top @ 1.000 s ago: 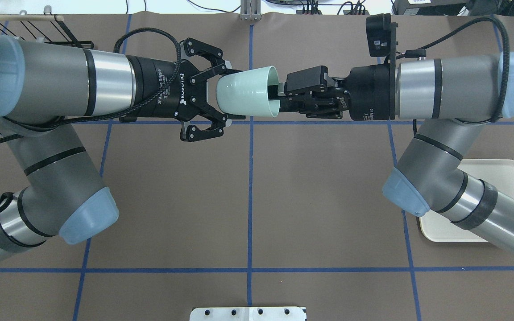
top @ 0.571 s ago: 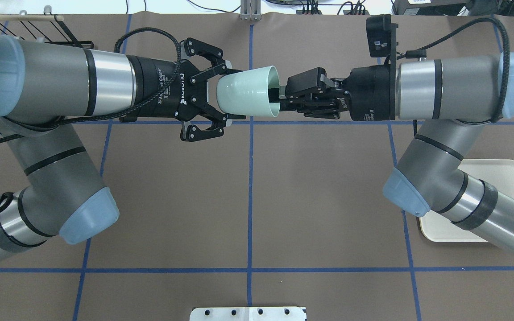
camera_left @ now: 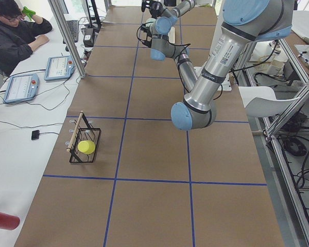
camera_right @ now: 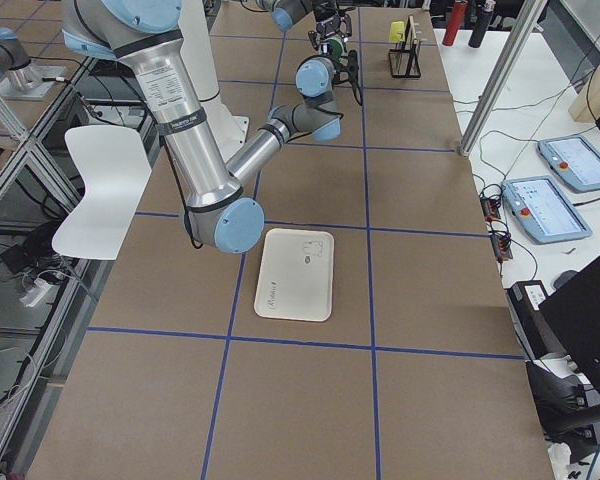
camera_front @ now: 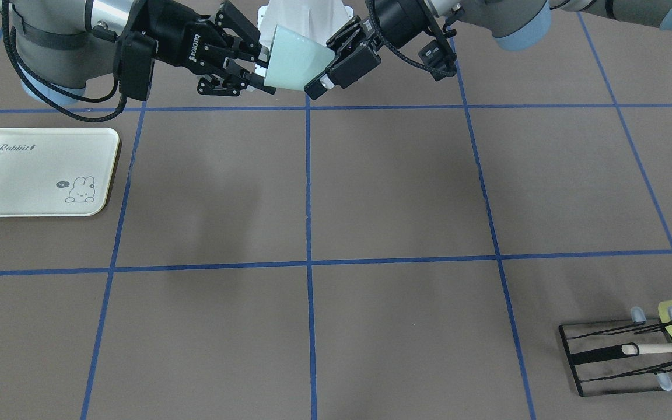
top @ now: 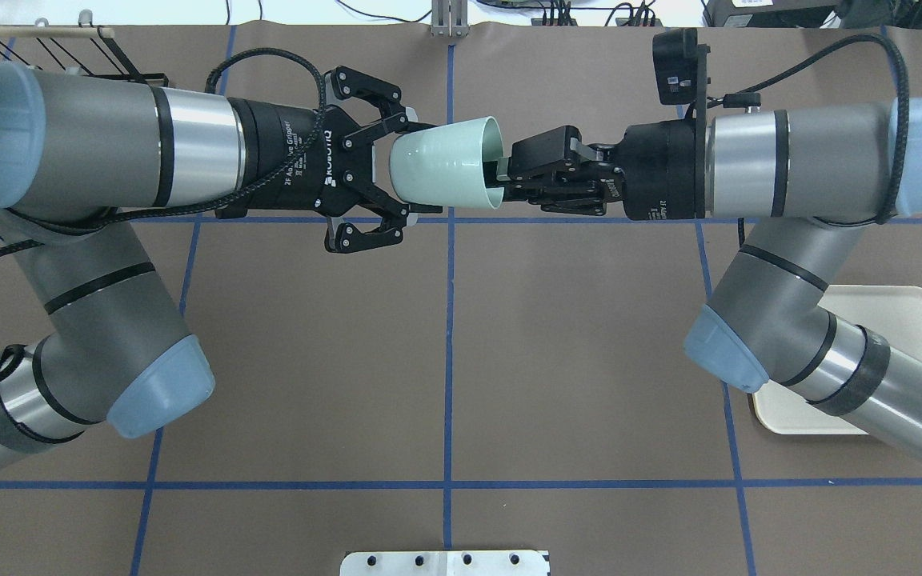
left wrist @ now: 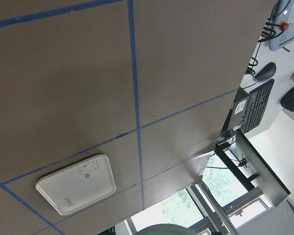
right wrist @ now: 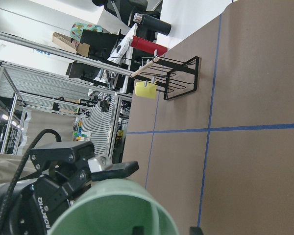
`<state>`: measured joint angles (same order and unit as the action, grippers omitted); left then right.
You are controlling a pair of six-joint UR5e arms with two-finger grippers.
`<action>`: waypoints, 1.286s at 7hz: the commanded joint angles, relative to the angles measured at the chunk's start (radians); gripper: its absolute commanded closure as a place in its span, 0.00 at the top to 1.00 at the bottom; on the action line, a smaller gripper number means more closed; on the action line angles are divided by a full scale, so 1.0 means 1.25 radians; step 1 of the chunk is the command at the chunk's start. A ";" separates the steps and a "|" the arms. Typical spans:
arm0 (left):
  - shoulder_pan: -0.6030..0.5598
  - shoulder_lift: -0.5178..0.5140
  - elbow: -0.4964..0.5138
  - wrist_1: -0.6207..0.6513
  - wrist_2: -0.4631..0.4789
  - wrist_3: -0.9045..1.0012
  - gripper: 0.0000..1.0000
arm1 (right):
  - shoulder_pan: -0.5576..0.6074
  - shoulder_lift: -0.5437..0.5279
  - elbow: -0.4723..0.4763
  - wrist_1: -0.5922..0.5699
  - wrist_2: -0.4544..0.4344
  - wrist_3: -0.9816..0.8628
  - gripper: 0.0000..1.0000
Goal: Left arm grabs green cup and hands to right arm on tray
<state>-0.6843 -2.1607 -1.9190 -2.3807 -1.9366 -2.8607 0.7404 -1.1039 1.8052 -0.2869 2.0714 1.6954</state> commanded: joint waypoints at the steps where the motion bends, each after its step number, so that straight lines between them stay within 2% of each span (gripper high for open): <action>1: -0.001 -0.002 0.000 0.000 0.001 0.000 0.40 | -0.001 -0.002 -0.001 -0.001 0.000 0.000 0.30; 4: -0.001 -0.001 0.000 0.000 0.001 0.000 0.41 | -0.004 0.000 -0.001 -0.001 -0.002 0.000 0.00; 5: -0.001 -0.001 0.001 0.000 0.001 0.001 0.64 | -0.004 -0.002 0.000 -0.001 -0.002 0.001 0.00; 6: -0.002 0.004 -0.001 -0.001 -0.001 0.007 1.00 | -0.004 -0.002 0.000 -0.001 -0.002 0.001 0.00; 9: -0.005 0.007 -0.002 -0.002 -0.003 0.026 1.00 | -0.004 -0.004 0.000 -0.001 0.000 0.000 0.00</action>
<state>-0.6894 -2.1529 -1.9230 -2.3832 -1.9394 -2.8364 0.7348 -1.1078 1.8055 -0.2880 2.0703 1.6956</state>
